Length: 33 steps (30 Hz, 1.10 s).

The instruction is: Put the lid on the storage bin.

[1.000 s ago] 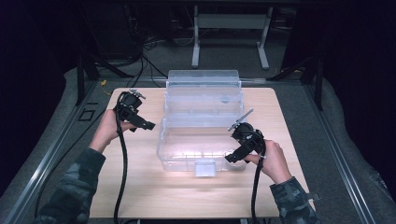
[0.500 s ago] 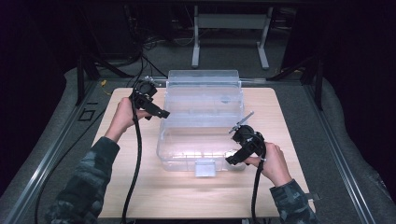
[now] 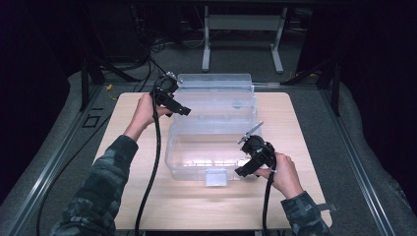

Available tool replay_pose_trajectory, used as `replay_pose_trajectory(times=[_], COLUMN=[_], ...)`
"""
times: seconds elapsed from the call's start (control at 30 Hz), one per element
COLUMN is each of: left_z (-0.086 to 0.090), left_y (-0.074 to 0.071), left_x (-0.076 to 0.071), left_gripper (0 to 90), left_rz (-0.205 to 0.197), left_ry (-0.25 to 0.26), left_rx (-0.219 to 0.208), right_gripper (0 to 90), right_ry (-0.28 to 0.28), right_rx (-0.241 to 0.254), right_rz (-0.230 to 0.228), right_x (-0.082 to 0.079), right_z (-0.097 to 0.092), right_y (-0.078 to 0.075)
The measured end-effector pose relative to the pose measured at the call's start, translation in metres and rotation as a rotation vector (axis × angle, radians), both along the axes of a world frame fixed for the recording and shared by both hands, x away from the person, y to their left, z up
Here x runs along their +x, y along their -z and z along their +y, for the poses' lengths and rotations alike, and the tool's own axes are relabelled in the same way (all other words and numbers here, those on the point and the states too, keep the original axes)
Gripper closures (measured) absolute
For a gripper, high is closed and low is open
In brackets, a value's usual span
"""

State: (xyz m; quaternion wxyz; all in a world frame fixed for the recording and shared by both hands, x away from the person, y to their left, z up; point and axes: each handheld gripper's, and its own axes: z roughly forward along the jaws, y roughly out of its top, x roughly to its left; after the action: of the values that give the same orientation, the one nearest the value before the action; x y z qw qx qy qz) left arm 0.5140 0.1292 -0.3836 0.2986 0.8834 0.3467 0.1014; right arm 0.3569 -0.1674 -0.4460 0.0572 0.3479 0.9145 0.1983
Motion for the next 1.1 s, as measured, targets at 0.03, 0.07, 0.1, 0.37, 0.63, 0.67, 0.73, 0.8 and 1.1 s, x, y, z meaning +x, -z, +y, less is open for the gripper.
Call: replay_pose_trajectory(times=[0.03,0.07,0.1,0.37,0.63,0.67,0.73,0.8,1.1], left_z=[-0.002,-0.004,-0.005,-0.013,-0.030,-0.031,-0.033,-0.033,-0.037], left_y=[0.001,0.002,0.002,-0.001,0.004,0.006,0.008,0.010,0.018], left_x=[0.003,0.005,0.007,0.018,0.021,0.021,0.021,0.021,0.016], left_gripper=[3.5,3.0,2.2,5.3,12.6,14.4,20.0,29.3,48.4], left_rz=[0.002,-0.002,-0.005,-0.078,-0.076,-0.069,-0.071,-0.068,-0.096], left_ry=[-0.004,-0.009,-0.016,-0.024,0.028,0.038,0.043,0.046,0.076], left_rx=[0.000,-0.001,-0.002,-0.031,-0.025,-0.025,-0.023,-0.040,0.011], right_gripper=[17.3,19.0,19.6,20.5,24.8,26.6,30.4,32.8,43.6], right_ry=[0.004,0.007,0.007,0.013,0.014,0.014,0.021,0.031,0.035], right_rx=[0.008,-0.003,0.000,-0.003,-0.002,0.002,-0.003,-0.009,0.012], right_rz=[0.002,0.006,0.006,0.003,0.002,0.002,0.000,0.002,0.005], right_x=[0.000,0.000,-0.001,0.000,0.001,0.001,0.001,0.001,-0.001], right_z=[0.001,0.002,0.002,0.002,0.002,0.002,0.003,0.004,0.009], right_y=[0.002,0.002,0.003,0.007,0.008,0.008,0.008,0.010,0.017])
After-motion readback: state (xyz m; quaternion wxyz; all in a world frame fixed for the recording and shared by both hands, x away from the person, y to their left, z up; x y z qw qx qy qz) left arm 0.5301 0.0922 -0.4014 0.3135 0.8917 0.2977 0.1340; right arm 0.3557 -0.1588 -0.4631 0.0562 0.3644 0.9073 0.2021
